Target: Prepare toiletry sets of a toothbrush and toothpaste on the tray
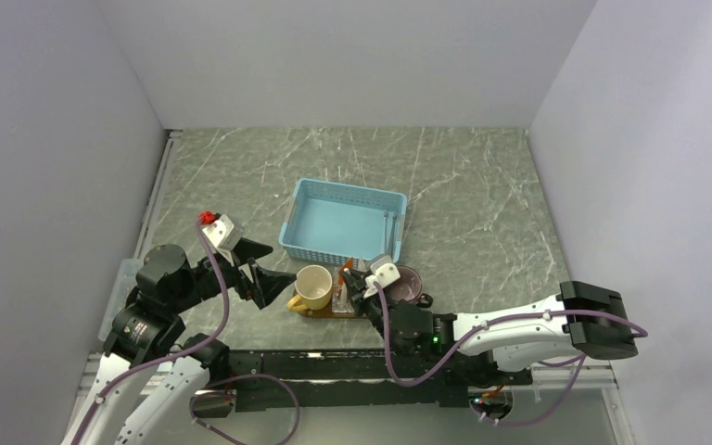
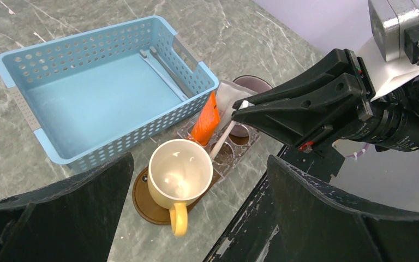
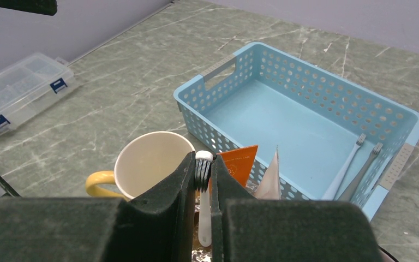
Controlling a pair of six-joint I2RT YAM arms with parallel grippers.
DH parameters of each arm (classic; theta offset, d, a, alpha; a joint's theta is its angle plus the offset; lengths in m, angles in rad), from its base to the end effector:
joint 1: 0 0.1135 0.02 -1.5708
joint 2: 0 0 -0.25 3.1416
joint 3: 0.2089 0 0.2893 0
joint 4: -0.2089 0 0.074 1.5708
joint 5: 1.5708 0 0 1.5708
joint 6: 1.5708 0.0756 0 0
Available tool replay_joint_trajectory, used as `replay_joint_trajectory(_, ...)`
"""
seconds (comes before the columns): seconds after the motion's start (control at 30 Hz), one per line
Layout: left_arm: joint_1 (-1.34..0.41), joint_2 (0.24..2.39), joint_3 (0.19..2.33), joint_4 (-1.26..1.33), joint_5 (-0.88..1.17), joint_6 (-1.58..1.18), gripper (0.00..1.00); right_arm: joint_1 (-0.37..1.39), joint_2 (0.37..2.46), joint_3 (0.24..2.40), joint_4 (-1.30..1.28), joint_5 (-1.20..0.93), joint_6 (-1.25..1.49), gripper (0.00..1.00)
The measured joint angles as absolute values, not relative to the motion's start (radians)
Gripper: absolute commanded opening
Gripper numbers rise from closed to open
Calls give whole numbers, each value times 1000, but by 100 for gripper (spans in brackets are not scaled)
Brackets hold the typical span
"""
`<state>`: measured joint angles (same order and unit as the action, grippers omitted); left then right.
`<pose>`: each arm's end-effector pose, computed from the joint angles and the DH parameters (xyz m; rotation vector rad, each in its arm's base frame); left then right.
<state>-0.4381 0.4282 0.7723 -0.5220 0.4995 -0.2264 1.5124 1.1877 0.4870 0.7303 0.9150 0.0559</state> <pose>0.1448 -0.1078 0.3444 0.5649 1.7277 -0.9135 0.0774 0.2976 0.2123 -0.4038 1.5248 0.5330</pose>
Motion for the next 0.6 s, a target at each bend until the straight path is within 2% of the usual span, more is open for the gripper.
replay_joint_trajectory(0.6, -438, 427, 772, -522, 500, -226, 100, 1514, 1189, 516, 704, 902, -57, 0)
